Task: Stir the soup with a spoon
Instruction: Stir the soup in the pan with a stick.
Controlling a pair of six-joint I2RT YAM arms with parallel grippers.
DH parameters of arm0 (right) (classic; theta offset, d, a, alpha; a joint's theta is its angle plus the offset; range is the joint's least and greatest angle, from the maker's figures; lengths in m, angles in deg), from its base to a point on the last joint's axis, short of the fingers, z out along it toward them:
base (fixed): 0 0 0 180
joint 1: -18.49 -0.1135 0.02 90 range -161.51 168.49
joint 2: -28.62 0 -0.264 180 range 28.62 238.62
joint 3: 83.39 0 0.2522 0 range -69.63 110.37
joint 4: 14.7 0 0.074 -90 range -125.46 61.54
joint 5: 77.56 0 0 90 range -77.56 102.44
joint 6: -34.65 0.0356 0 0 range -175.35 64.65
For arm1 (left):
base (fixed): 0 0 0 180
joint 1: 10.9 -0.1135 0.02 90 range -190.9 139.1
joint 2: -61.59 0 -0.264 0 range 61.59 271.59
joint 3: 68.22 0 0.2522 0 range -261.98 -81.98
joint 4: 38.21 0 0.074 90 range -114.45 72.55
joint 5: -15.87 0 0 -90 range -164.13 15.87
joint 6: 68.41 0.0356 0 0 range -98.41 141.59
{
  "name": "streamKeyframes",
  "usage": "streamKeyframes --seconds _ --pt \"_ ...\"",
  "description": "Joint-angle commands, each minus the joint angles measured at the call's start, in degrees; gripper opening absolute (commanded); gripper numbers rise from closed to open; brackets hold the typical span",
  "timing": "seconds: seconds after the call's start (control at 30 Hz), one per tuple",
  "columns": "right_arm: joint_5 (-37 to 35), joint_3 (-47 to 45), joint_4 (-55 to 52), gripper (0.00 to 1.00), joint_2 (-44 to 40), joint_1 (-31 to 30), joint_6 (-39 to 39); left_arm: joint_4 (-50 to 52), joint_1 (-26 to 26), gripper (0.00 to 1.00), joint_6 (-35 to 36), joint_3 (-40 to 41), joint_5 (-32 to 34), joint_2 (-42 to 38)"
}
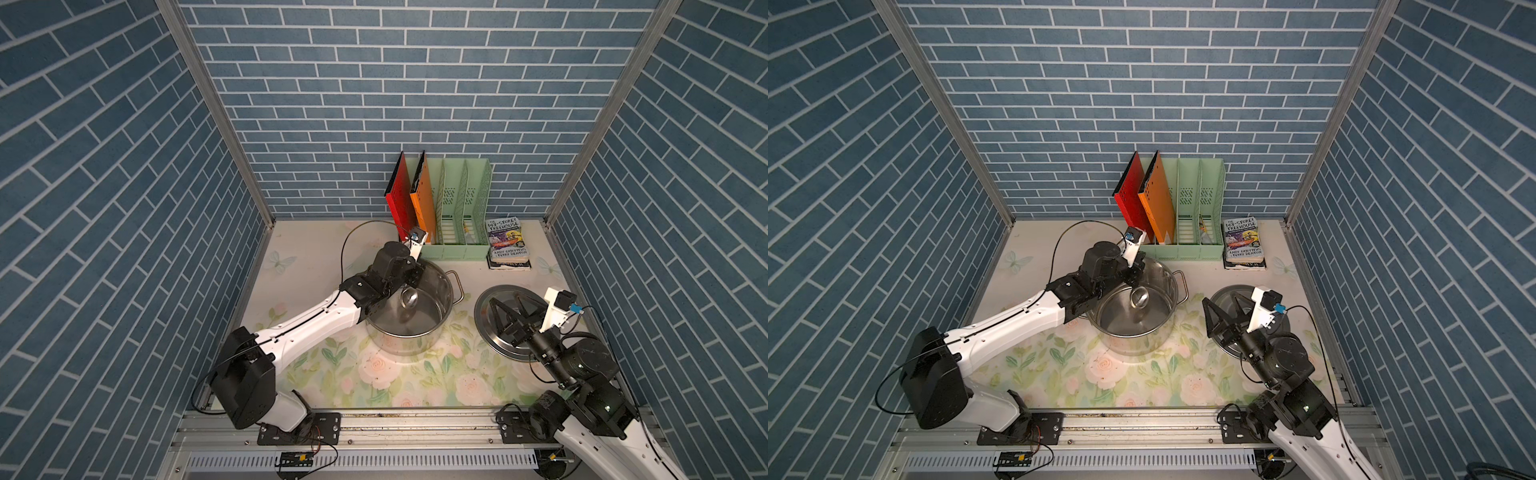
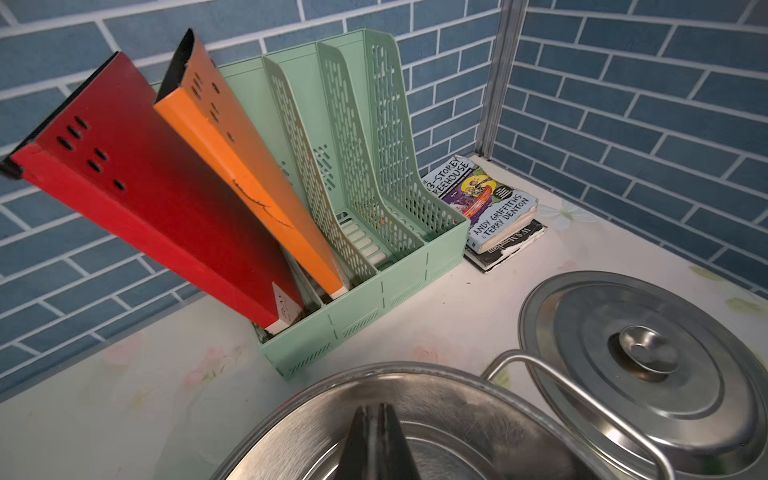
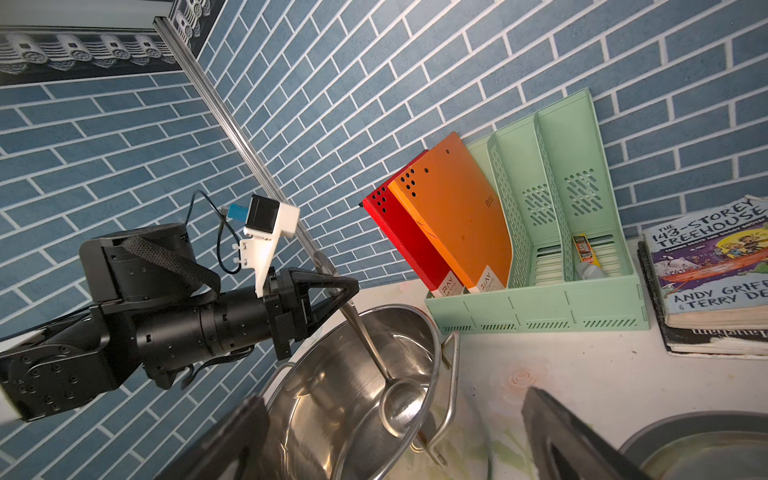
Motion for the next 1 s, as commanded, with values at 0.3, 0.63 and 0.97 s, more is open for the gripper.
streamKeyframes --seconds 0.3,0.63,0.97 --pt "-1.14 0.66 -1.30 1.00 -1.52 -0.17 0.17 -2.16 8.96 0.00 1.40 -3.06 -1.79 3.19" --pt "-0.88 -0.15 -0.13 1.00 -1.17 -0.13 0.18 3.75 15.09 0.00 -0.78 4.05 4.77 -5.60" --pt "0.27 -0.43 2.80 0.99 1.68 -0.17 0.37 11.84 15.42 0.00 -4.98 13.61 13.72 -18.39"
